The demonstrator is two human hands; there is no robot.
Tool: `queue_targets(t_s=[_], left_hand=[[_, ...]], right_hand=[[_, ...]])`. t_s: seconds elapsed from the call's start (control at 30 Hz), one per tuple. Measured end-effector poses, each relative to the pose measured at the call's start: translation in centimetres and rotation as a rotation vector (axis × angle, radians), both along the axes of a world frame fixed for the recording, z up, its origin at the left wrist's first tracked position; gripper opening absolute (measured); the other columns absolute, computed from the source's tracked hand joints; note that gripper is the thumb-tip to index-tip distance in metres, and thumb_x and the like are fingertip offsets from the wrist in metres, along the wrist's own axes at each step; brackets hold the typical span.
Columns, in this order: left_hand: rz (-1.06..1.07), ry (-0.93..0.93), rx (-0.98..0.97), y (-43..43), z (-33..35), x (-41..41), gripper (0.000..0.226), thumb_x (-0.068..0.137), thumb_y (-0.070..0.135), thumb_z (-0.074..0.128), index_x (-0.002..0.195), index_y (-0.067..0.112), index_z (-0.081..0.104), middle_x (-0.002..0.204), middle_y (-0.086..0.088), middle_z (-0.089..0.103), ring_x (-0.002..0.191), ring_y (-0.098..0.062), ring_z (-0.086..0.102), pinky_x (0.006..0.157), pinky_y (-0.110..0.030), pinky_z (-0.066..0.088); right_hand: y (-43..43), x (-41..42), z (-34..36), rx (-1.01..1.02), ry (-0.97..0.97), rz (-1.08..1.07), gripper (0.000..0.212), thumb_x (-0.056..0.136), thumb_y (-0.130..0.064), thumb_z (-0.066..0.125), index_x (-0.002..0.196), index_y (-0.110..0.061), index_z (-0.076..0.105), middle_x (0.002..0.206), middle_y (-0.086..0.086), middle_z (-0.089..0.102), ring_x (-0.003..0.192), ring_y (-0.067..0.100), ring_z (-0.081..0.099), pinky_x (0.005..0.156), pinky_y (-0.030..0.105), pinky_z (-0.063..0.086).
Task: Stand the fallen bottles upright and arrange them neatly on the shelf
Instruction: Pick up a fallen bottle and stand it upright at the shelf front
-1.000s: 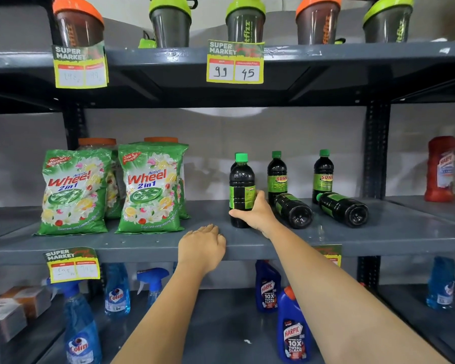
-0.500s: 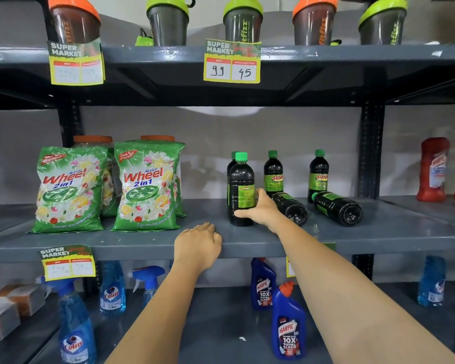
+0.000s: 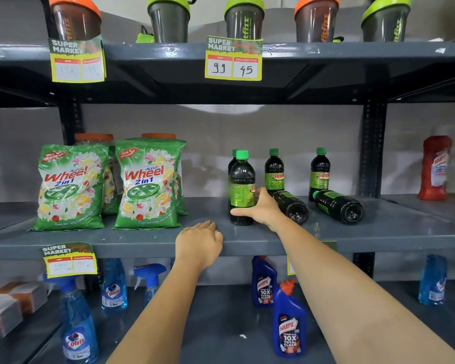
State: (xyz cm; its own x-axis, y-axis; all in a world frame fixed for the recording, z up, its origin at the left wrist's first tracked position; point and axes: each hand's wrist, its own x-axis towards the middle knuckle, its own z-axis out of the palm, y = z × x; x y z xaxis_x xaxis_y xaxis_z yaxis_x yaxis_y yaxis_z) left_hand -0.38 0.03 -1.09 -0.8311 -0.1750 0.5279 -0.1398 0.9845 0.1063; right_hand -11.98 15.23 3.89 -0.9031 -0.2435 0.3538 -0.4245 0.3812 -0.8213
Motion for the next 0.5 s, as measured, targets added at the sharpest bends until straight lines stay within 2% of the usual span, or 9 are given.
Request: queue_targets(t_s=[0.1, 0.17, 0.23, 0.37, 0.5], left_hand=[[-0.007, -0.011, 0.003, 0.00, 0.00, 0.10, 0.089, 0.072, 0.045, -0.007, 0.127, 0.016, 0.057, 0.139, 0.001, 0.054, 0.127, -0.016, 0.047, 0.103, -0.029, 0.033], [-0.002, -0.027, -0.005, -0.09, -0.06, 0.05, 0.070, 0.087, 0.042, 0.005, 0.129, 0.016, 0.055, 0.142, 0.001, 0.051, 0.130, -0.016, 0.045, 0.105, -0.029, 0.031], [-0.004, -0.030, -0.001, -0.06, -0.04, 0.00, 0.067, 0.089, 0.039, 0.007, 0.129, 0.015, 0.055, 0.142, 0.000, 0.051, 0.130, -0.016, 0.045, 0.105, -0.030, 0.031], [-0.008, -0.038, 0.011, -0.06, -0.10, -0.04, 0.050, 0.097, 0.032, 0.021, 0.130, 0.015, 0.055, 0.143, 0.000, 0.051, 0.130, -0.016, 0.045, 0.105, -0.030, 0.031], [-0.007, -0.041, 0.010, -0.11, -0.14, -0.12, 0.049, 0.098, 0.031, 0.020, 0.131, 0.016, 0.054, 0.144, 0.000, 0.050, 0.131, -0.016, 0.044, 0.106, -0.030, 0.030]], right_hand=[[0.01, -0.09, 0.09, -0.089, -0.099, 0.132, 0.086, 0.066, -0.026, 0.090, 0.135, -0.019, 0.040, 0.120, -0.005, 0.055, 0.110, 0.014, 0.053, 0.088, 0.029, 0.041], [0.20, -0.37, 0.27, -0.113, -0.161, 0.211, 0.073, 0.070, -0.012, 0.086, 0.131, -0.020, 0.048, 0.124, -0.001, 0.062, 0.117, 0.019, 0.057, 0.093, 0.031, 0.043], [0.36, -0.54, 0.38, -0.100, -0.148, 0.213, 0.065, 0.069, -0.007, 0.085, 0.125, -0.019, 0.055, 0.122, 0.003, 0.065, 0.116, 0.021, 0.059, 0.095, 0.032, 0.044], [0.17, 0.09, 0.23, -0.099, -0.079, 0.075, 0.080, 0.062, -0.020, 0.092, 0.128, -0.017, 0.046, 0.113, -0.003, 0.056, 0.103, 0.015, 0.054, 0.084, 0.029, 0.043], [0.12, 0.03, -0.25, -0.068, -0.020, 0.038, 0.089, 0.058, -0.031, 0.093, 0.129, -0.017, 0.042, 0.114, -0.006, 0.053, 0.103, 0.014, 0.051, 0.085, 0.028, 0.041]])
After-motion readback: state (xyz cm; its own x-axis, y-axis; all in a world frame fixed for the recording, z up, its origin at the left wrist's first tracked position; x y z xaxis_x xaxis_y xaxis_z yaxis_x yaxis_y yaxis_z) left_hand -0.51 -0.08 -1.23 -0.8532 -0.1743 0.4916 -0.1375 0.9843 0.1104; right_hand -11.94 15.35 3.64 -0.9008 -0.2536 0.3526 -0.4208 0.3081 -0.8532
